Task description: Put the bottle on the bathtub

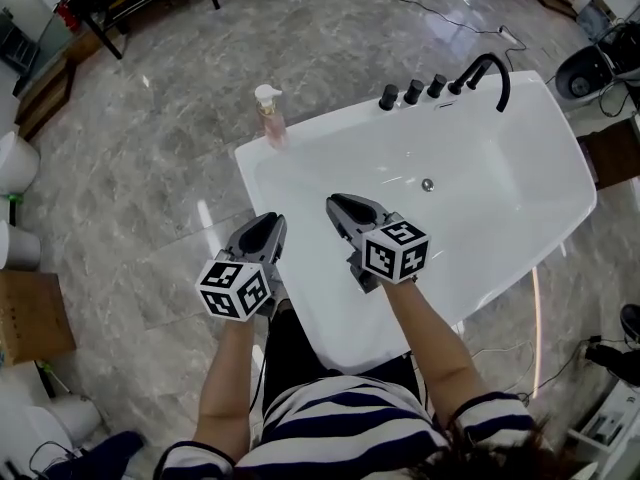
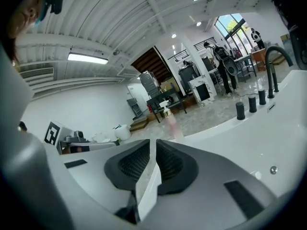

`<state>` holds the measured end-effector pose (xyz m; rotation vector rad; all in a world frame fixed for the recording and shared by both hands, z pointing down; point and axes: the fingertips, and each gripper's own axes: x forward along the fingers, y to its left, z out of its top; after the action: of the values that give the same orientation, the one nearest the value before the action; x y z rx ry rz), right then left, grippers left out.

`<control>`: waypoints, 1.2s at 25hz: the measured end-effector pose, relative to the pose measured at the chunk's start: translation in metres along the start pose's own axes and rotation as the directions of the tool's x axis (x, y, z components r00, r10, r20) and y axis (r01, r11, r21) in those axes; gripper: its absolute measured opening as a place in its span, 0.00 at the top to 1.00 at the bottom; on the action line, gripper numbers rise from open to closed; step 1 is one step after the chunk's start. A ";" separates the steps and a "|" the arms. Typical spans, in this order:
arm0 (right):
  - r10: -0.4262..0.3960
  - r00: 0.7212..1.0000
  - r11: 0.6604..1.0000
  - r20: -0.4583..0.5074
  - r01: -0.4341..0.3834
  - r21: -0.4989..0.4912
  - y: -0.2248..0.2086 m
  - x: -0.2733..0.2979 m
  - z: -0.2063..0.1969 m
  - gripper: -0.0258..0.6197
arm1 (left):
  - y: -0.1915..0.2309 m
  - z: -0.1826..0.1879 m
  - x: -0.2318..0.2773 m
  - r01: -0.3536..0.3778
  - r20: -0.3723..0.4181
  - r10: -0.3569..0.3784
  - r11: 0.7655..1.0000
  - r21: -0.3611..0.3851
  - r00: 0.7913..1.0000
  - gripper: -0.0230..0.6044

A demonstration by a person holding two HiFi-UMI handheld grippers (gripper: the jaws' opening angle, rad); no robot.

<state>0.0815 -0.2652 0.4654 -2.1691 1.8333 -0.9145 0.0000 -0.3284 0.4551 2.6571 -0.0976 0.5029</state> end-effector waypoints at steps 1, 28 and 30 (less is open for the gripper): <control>-0.002 1.000 1.000 0.002 0.002 0.007 0.001 -0.003 -0.001 0.87 | -0.001 -0.002 -0.003 -0.005 -0.002 0.005 1.000 -0.008 1.000 0.86; -0.048 0.998 0.996 -0.042 0.051 0.079 0.012 -0.025 -0.029 0.92 | 0.006 -0.021 -0.031 -0.128 -0.061 0.124 0.990 -0.053 0.990 0.90; -0.050 0.998 0.996 -0.043 0.053 0.078 0.012 -0.026 -0.028 0.92 | 0.006 -0.021 -0.032 -0.129 -0.062 0.126 0.990 -0.055 0.990 0.90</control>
<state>0.0543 -0.2369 0.4729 -2.1749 1.7358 -1.0314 -0.0374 -0.3255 0.4634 2.5876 -0.2619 0.6082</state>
